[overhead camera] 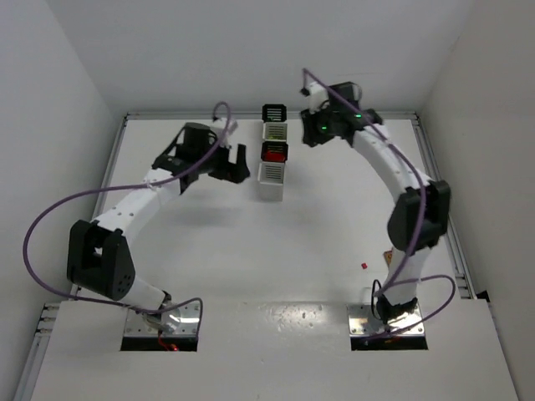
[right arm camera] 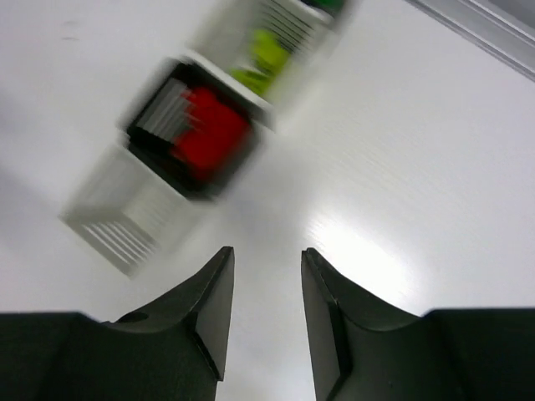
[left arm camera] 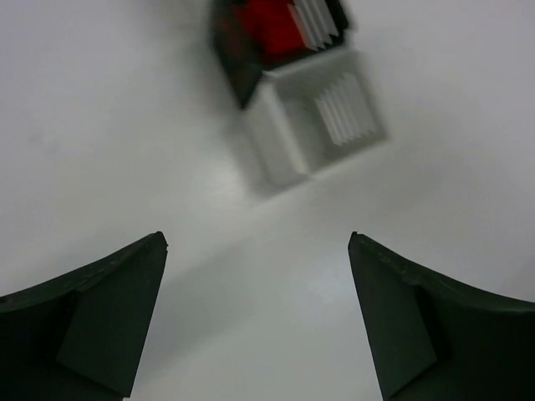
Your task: Sort the legos into containers by color
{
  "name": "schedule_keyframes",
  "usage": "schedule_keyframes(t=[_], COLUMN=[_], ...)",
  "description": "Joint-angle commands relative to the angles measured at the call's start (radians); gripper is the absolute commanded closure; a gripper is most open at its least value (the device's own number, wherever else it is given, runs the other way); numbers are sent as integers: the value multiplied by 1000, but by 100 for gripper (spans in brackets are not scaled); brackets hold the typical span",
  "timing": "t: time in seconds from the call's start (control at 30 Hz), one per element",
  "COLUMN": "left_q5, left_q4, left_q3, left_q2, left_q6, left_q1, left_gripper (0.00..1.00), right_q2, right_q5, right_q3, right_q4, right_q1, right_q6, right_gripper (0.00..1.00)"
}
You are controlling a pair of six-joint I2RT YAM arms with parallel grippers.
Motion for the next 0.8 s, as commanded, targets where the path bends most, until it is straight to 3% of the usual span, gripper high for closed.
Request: schedule_keyframes(t=[0.0,0.13,0.27,0.33,0.53,0.77], left_q5=[129,153,-15,-110,-198,-222], left_q4=[168,226,173,141,108,67], left_q3=[-84,-121,72,187,378,504], left_q2=[-43,35,202,282,533,681], left_q6=[-19,-57,-10,-68,-130,-153], left_q1=[-145,-400,-623,-696,-821,-910], left_gripper=[5,16,19,19,19,24], right_q2=[-191,-327,-455,-490,-574,-578], right_q5=[109,131,189,189,211,136], right_q3=[-169,-407,-611,-635,-658,-618], right_q4=[-111,-154,-163,-215,-277,-306], right_q1=[-179,-358,-511,-580,-702,-774], right_q6=[-35,-70,-113,-113,-53,26], right_gripper=[62,64,64,64,61,60])
